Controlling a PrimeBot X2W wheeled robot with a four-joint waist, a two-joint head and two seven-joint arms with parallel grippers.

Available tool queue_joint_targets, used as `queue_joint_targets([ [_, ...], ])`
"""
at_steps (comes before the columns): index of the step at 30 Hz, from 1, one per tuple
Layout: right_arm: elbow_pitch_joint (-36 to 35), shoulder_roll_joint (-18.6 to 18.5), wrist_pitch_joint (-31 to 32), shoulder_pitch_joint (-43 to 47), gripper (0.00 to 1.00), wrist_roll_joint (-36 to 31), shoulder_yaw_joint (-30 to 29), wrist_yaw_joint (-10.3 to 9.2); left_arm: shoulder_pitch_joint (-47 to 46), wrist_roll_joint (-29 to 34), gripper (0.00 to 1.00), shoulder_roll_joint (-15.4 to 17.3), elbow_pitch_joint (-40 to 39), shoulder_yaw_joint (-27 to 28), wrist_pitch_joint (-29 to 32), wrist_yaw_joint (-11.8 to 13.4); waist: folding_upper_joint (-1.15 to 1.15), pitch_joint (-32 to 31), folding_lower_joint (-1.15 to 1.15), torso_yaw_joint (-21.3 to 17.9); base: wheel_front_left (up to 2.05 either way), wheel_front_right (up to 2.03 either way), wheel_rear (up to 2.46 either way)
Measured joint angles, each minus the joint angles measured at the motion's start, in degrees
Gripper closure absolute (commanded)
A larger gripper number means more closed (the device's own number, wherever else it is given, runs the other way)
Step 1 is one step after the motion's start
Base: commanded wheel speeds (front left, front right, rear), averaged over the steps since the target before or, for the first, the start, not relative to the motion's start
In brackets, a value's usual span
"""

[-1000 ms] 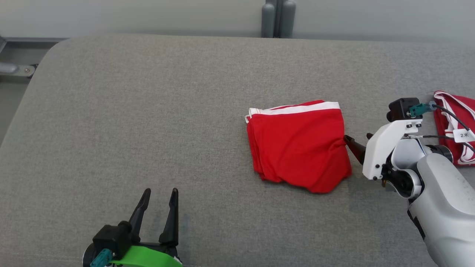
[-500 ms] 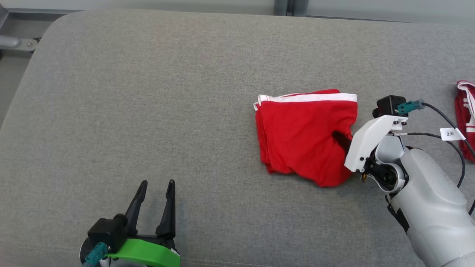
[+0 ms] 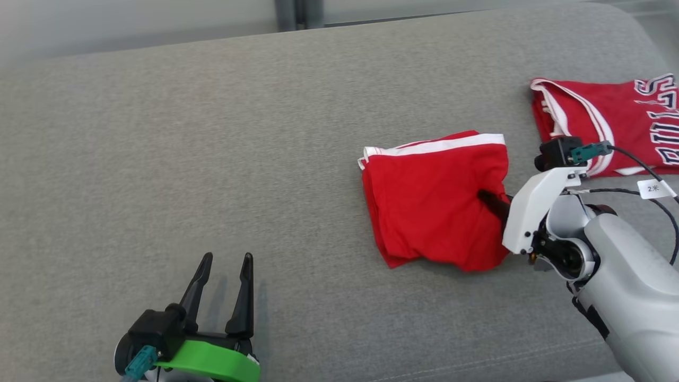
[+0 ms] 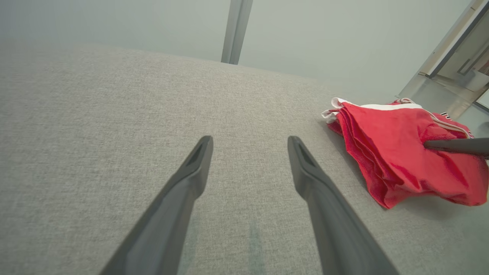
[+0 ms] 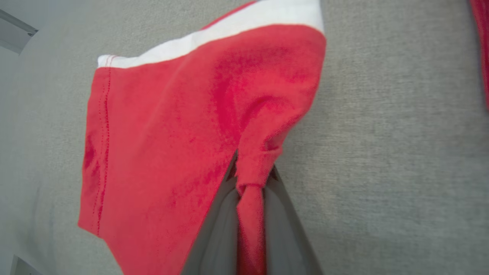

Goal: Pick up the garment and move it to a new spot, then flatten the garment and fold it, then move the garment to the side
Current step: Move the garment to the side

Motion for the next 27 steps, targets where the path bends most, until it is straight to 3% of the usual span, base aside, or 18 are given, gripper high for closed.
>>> queue_joint_targets([
  [7,-5.8,-4.6,2.1,-4.6,1.0,-2.1,2.6,0.0,-0.7,0.1,0.0,0.1,0.4,-1.1,0.0,0.0,0.0,0.6,0.0,-6.9,0.0,0.0,0.0],
  [12,-9.0,-7.5,6.6,-9.1,1.0,-2.1,1.9,0.0,-1.2,0.1,0.0,0.2,0.4,-1.7,0.0,0.0,0.0,1.3,0.0,-8.6,0.0,0.0,0.0],
  [18,-8.5,-11.5,12.8,-14.3,1.0,-3.0,-3.9,0.0,-1.3,0.1,0.0,0.5,0.5,-1.8,0.0,0.0,0.0,2.4,0.0,-7.2,0.0,0.0,0.0],
  [27,-3.9,-10.6,15.8,-16.8,1.0,-6.7,-11.9,0.0,-1.9,0.0,0.0,1.5,0.8,-2.5,0.0,0.0,0.0,4.2,0.0,-3.4,0.0,0.0,0.0],
])
